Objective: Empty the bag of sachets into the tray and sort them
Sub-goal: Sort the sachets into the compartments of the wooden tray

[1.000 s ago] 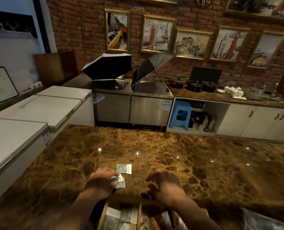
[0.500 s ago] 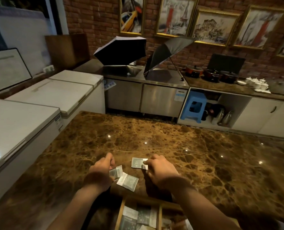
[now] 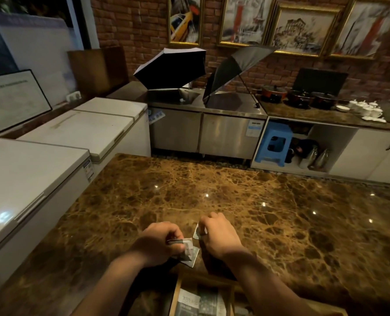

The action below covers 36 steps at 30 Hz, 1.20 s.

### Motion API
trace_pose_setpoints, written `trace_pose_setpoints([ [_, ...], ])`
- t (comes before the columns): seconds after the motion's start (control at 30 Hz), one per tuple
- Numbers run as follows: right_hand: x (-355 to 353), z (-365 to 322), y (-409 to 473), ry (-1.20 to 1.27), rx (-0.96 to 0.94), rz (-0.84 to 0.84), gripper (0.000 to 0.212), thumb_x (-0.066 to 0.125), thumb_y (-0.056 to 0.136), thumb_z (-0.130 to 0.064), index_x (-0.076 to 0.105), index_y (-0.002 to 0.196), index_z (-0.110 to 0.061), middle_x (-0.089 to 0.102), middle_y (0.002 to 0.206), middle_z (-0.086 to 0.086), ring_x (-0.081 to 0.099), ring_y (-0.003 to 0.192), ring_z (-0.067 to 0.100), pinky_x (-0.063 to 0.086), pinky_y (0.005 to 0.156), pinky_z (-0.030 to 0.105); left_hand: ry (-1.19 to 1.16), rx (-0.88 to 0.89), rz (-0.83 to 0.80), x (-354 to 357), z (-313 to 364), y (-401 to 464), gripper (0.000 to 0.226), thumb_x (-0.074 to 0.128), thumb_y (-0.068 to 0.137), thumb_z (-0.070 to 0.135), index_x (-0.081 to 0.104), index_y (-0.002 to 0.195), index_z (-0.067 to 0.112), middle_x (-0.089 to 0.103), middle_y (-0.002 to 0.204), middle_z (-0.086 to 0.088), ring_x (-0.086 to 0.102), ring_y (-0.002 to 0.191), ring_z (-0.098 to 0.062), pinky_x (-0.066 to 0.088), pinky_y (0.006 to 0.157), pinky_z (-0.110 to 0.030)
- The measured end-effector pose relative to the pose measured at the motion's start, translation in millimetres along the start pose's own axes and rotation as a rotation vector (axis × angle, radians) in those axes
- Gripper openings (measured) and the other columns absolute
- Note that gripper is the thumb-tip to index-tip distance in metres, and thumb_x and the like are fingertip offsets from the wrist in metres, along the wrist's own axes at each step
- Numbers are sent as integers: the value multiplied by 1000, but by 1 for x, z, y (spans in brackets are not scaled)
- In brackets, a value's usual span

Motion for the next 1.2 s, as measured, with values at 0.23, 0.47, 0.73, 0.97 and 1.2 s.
trace_pose_setpoints([
  [0.23, 0, 7, -1, 277, 132, 33, 24, 58, 87, -6, 49, 86, -28, 58, 106, -1, 58, 101, 21, 48, 92, 35, 298, 38, -20, 7, -11, 3, 20, 69, 80, 40, 53, 92, 39, 58, 118, 10, 49, 115, -16, 38, 98, -31],
  [0.47, -29, 38, -14, 458, 177, 156, 30, 58, 79, 5, 66, 89, -23, 68, 89, -5, 65, 85, 16, 58, 80, 38, 190, 34, 54, 0, -4, 10, 34, 78, 74, 23, 47, 87, 30, 61, 86, 12, 54, 80, -9, 42, 68, -28],
  [0.73, -44, 59, -42, 482, 188, 254, 43, 64, 80, 7, 59, 76, -36, 66, 85, -7, 64, 80, 16, 59, 73, 39, -272, 1, 204, -1, 25, 6, 46, 91, 67, 14, 54, 93, 16, 54, 72, 7, 48, 51, 1, 42, 53, -13],
  [0.97, -36, 50, -79, 559, 205, 187, 32, 60, 85, 8, 68, 88, -23, 66, 92, -8, 63, 85, 5, 54, 72, 20, -180, -75, -3, 32, 54, -51, 47, 88, 73, 25, 57, 109, 28, 65, 99, 7, 65, 85, -9, 53, 61, -21],
  [1.2, -48, 28, -108, 588, 120, 137, 29, 66, 88, -6, 64, 89, -35, 67, 96, -13, 61, 85, 0, 48, 68, 12, 132, -95, 52, 45, 68, -93, 38, 84, 74, 21, 55, 93, 36, 61, 93, 14, 59, 85, -4, 52, 74, -25],
])
Point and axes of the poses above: each hand's wrist, its own y-axis towards the middle knuckle, its own x-axis out of the palm, z = x × y, the point moved 2 cm from there along y, towards the middle knuckle
